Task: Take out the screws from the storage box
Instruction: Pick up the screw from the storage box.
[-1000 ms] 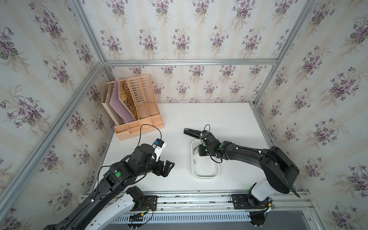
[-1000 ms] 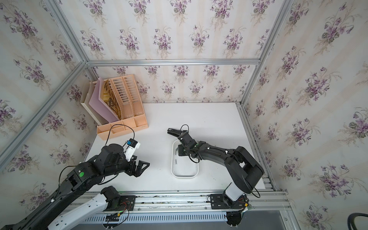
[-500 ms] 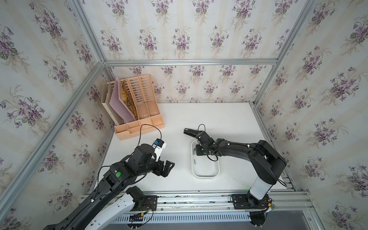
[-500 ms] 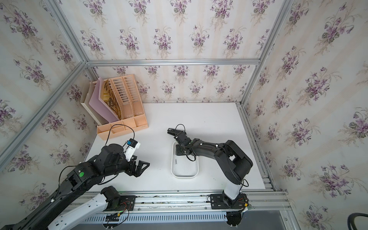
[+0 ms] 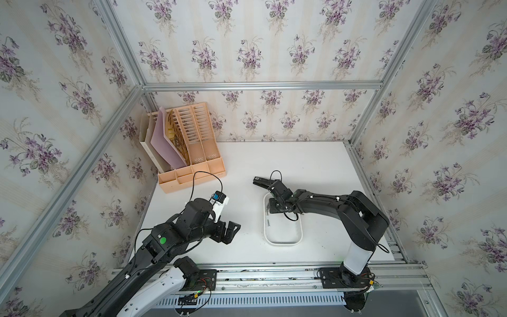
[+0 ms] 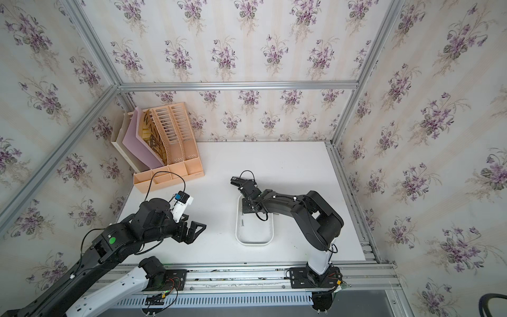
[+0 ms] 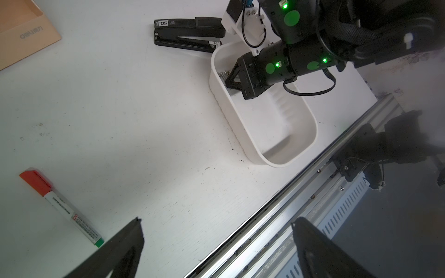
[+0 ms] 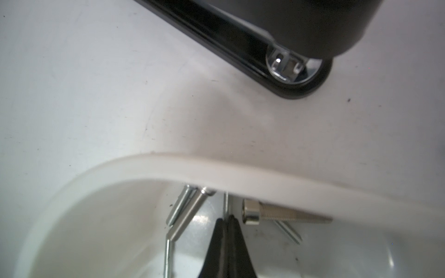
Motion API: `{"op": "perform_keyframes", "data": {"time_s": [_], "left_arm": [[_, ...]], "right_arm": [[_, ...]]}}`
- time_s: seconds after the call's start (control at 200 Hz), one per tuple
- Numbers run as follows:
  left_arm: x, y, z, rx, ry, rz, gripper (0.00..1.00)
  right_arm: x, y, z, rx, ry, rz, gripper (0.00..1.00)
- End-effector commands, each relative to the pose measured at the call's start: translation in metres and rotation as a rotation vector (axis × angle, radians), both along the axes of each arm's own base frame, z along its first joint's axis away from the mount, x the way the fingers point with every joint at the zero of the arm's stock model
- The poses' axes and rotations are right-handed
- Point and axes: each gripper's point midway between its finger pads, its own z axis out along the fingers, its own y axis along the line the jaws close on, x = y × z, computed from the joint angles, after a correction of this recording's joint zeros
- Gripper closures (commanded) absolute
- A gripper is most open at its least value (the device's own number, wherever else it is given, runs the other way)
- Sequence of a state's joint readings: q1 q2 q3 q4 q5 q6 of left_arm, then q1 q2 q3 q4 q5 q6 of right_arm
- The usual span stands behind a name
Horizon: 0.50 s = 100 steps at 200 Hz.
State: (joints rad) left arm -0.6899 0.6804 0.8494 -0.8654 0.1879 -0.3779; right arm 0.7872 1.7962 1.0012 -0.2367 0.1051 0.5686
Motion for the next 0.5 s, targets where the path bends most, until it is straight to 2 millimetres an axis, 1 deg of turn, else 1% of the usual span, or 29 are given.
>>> {"op": "perform_keyframes", "data": {"time_s": [0.0,0.12,0.235,0.38,0.445,0.495], "left_arm": [[0.001,-0.002,0.003,-0.012,-0.007,-0.001,0.01],[0.001,-0.002,0.004,-0.015,-0.009,0.0,0.01],[0.001,-0.002,0.003,-0.012,-0.007,-0.001,0.01],[0.001,-0.002,0.004,-0.013,-0.009,-0.001,0.01],[0.001,-0.002,0.003,-0.013,-0.008,-0.001,0.01],[0.001,-0.001,0.003,-0.012,-0.009,0.0,0.01]], "right_arm": [[-0.008,-0.008,-0.004,-0.033,0.026,0.002,1.0],[-0.008,-0.007,0.005,-0.005,0.003,0.01,1.0],[-0.007,-0.008,0.021,0.027,-0.042,0.011,1.0],[-0.006,-0.016,0.049,0.076,-0.133,-0.013,1.0],[-0.006,-0.022,0.066,0.098,-0.188,-0.031,1.0],[-0.005,-0.031,0.077,0.1,-0.23,-0.062,1.0]]}}
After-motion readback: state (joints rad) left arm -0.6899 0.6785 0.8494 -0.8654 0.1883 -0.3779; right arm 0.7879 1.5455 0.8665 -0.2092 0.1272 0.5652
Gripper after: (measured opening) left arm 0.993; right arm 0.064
